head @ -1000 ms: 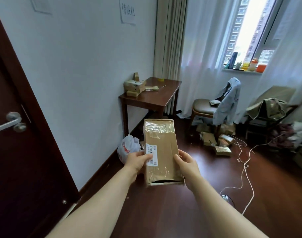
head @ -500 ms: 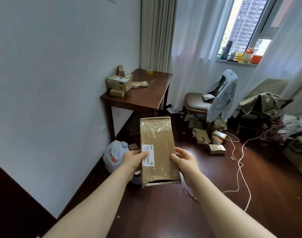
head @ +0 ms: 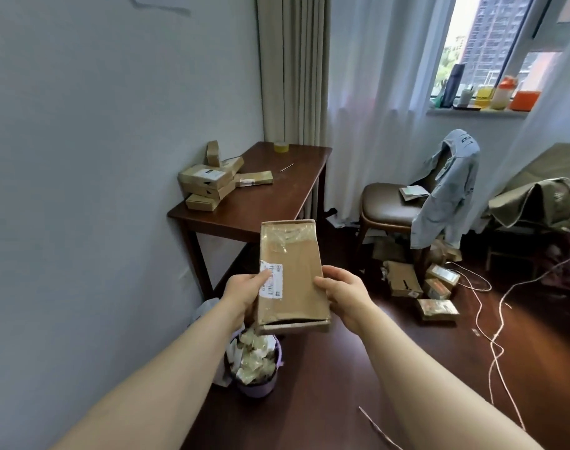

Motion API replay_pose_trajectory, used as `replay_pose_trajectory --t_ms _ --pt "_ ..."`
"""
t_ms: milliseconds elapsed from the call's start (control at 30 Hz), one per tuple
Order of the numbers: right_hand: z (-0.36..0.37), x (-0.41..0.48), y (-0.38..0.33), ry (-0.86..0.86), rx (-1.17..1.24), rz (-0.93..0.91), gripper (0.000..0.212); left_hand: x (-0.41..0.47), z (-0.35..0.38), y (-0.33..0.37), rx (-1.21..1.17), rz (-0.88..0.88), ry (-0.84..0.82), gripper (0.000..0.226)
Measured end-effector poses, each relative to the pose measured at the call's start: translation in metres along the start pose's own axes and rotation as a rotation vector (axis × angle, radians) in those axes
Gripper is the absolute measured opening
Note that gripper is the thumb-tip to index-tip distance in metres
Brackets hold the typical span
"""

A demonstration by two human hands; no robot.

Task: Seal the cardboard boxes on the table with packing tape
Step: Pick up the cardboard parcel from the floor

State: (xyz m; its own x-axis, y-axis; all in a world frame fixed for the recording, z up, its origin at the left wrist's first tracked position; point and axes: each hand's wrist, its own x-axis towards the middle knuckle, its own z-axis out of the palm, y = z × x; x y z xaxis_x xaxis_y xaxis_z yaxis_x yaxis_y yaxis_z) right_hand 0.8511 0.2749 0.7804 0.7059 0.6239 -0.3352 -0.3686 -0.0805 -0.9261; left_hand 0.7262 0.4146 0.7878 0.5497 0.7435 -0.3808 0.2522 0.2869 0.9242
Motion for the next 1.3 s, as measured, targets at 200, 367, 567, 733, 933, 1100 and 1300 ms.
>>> replay_pose_trajectory --t_ms 200,367,567,733,933,1100,1300 --pt "-0.023 0.076 -0.024 0.078 0.284 0.021 0.065 0.059 0.046 0.028 -0.066 -0.087 -0.107 0.032" --pt "-0.033 0.146 -0.032 0.152 0.396 0.045 0.062 0.113 0.083 0.033 -0.242 -0.094 -0.154 0.026" --pt "-0.042 0.246 -0.058 0.181 0.408 0.087 0.057 0.218 0.119 0.055 -0.273 -0.069 -0.176 0.014" --pt "-0.04 0.334 -0.087 0.185 0.339 0.094 0.051 0.307 0.14 0.085 -0.288 -0.11 -0.176 0.013" --pt "-0.036 0.421 -0.109 0.179 0.302 0.137 0.05 0.378 0.159 0.115 -0.313 -0.169 -0.116 0.012" --pt "-0.029 0.489 -0.124 0.12 0.276 0.171 0.043 0.433 0.166 0.135 -0.354 -0.195 -0.065 0.015" --pt "-0.025 0.574 -0.143 -0.044 0.167 0.233 0.059 0.496 0.171 0.145 -0.36 -0.215 0.136 0.038"
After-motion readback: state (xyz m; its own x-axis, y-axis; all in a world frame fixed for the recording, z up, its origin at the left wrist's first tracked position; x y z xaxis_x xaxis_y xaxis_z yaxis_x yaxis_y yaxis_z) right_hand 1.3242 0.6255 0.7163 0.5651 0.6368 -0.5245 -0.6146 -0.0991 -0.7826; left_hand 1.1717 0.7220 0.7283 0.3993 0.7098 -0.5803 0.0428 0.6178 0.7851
